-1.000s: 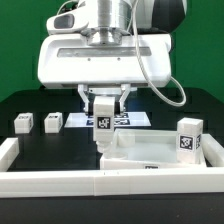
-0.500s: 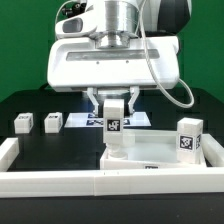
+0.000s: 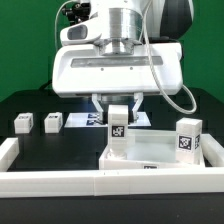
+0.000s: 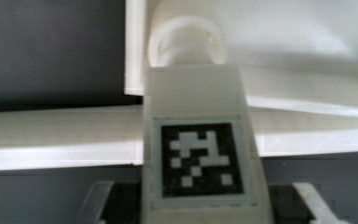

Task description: Assemble square table

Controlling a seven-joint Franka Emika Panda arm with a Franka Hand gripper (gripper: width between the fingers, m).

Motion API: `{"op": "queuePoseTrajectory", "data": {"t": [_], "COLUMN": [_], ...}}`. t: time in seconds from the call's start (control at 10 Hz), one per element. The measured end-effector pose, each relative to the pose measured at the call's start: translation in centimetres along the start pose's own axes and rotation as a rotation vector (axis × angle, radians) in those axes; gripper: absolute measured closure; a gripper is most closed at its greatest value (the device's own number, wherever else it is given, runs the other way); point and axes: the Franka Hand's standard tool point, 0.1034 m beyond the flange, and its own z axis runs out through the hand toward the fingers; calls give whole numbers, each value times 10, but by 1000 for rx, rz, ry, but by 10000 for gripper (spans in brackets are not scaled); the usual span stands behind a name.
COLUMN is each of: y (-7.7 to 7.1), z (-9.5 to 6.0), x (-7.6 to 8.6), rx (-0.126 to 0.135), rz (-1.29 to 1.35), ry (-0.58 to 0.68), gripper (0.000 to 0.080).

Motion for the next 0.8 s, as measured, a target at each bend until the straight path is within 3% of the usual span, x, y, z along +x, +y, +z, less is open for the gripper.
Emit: {"op": "queuePoseTrajectory", "data": {"t": [0.8], "y": [-2], "z": [6], "x": [-6], "rx": [-27], "rz": [-19], "ry": [97], "gripper": [506]}}
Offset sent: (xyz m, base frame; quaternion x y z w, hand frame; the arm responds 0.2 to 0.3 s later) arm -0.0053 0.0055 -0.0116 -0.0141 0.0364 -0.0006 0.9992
